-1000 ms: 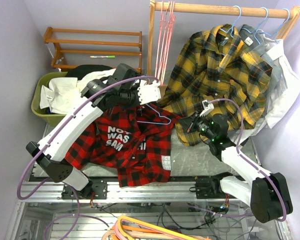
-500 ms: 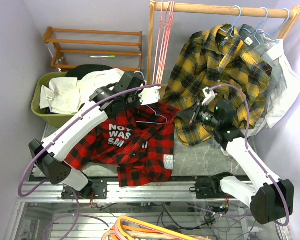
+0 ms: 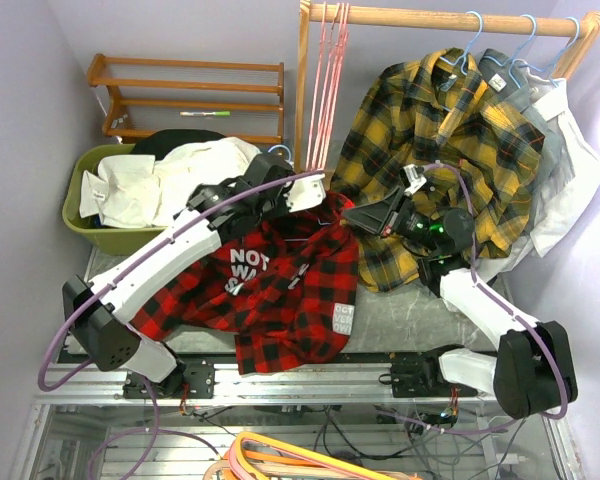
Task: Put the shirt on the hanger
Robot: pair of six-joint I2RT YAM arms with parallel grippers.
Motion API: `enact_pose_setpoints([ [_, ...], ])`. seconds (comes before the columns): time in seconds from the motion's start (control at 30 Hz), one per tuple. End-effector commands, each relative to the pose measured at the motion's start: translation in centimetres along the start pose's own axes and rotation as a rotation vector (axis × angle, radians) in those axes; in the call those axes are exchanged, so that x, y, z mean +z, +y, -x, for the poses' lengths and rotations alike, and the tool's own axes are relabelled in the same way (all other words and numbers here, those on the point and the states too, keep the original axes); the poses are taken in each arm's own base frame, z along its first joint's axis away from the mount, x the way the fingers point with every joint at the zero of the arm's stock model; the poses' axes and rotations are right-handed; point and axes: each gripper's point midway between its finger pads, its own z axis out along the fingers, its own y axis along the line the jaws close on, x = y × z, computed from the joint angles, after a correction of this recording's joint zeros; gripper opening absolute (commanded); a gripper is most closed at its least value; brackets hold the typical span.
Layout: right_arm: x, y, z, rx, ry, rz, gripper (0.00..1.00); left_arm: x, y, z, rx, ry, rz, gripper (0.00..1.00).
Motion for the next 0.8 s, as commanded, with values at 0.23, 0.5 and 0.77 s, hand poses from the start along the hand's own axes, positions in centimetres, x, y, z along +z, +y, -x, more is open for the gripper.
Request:
enact_pose_setpoints([
  [0.23,-2.2,10.7,0.0,-0.081,-0.001,0.433,0.0,1.3,1.7,-0.5,-0.079,-0.011,0.158,0.07],
  [0.5,-3.5,0.3,-4.1,0.023,-0.019,0.198,0.0,-1.6,4.0,0.0,-0.243,-0.131,0.06,0.07],
  [0.77,-4.5,-3.0,-6.9,0.05,0.034,0.169,0.0,-3.5,2.0,1.3,-0.264,-0.263,-0.154,0.07],
])
